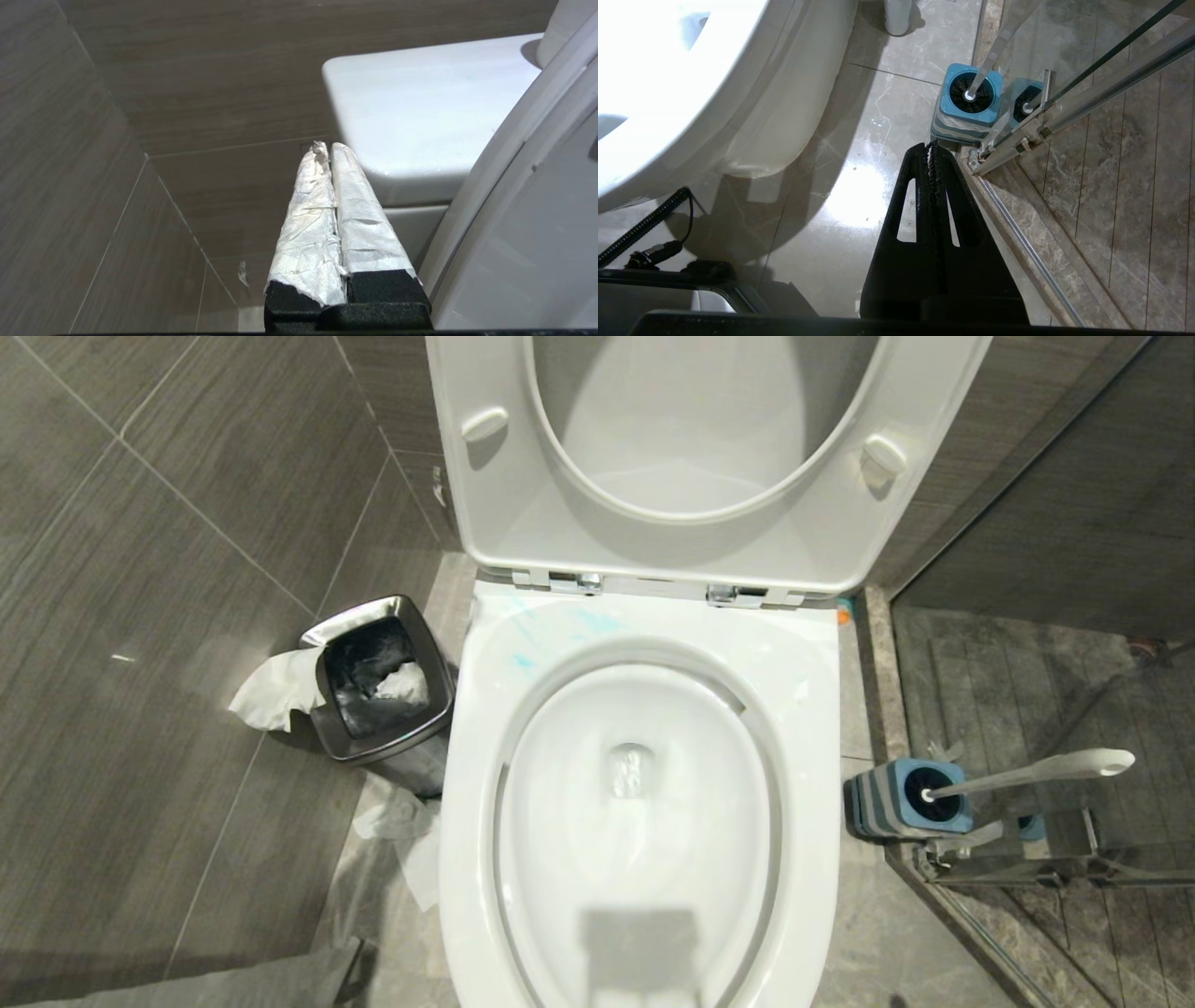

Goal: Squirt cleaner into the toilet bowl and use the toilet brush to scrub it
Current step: Flush the toilet, then close the toilet lid

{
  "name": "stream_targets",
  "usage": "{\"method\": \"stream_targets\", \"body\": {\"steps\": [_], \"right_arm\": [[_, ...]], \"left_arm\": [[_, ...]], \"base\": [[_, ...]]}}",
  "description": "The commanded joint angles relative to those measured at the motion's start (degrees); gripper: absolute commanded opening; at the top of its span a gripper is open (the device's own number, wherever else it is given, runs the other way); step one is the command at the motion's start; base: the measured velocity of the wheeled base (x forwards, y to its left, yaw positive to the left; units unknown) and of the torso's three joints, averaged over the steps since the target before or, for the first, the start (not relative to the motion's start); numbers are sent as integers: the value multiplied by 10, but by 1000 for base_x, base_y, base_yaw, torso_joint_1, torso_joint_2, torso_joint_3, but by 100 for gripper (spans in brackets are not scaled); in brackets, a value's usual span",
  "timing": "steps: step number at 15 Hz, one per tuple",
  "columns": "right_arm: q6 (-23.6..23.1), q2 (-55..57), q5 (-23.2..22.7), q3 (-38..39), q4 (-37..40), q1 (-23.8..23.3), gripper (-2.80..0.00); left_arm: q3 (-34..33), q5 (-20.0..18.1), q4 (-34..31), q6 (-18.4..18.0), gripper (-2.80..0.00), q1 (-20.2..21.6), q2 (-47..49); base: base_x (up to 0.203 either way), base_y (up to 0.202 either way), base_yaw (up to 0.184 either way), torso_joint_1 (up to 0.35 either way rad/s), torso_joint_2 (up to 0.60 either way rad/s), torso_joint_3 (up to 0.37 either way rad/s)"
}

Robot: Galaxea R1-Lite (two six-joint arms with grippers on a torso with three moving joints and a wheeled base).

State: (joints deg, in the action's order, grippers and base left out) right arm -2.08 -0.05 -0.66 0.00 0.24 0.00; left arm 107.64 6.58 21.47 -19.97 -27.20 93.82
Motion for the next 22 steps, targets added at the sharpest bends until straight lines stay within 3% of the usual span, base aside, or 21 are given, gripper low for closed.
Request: {"method": "stream_targets", "body": {"steps": [1,3,5,7,10,12,14,15,17,19,22], "right_arm": [[0,0,0,0,0,0,-280],[0,0,0,0,0,0,-280],[0,0,0,0,0,0,-280],[0,0,0,0,0,0,-280],[0,0,0,0,0,0,-280],[0,0,0,0,0,0,-280],[1,0,0,0,0,0,-280],[0,0,0,0,0,0,-280],[0,0,0,0,0,0,-280],[0,0,0,0,0,0,-280],[0,0,0,0,0,0,-280]], "left_arm": [[-30,-2,-23,30,-280,-1,-53],[-39,-4,-57,78,-280,-11,-80],[-36,-23,-128,103,-280,-12,-108],[-23,-103,-227,135,-280,-4,-133],[-8,-259,-331,228,-280,24,-151],[-11,-376,-359,290,-280,69,-152],[-13,-476,-354,307,-280,116,-133],[-14,-505,-336,311,-280,138,-116],[-12,-519,-279,313,-280,164,-74],[-12,-508,-228,312,-280,174,-33],[-17,-493,-218,310,-280,186,-4]], "base": [[0,0,0,0,0,0],[0,0,0,0,0,0],[0,0,0,0,0,0],[0,0,0,0,0,0],[0,0,0,0,0,0],[0,0,0,0,0,0],[0,0,0,0,0,0],[0,0,0,0,0,0],[0,0,0,0,0,0],[0,0,0,0,0,0],[0,0,0,0,0,0]]}}
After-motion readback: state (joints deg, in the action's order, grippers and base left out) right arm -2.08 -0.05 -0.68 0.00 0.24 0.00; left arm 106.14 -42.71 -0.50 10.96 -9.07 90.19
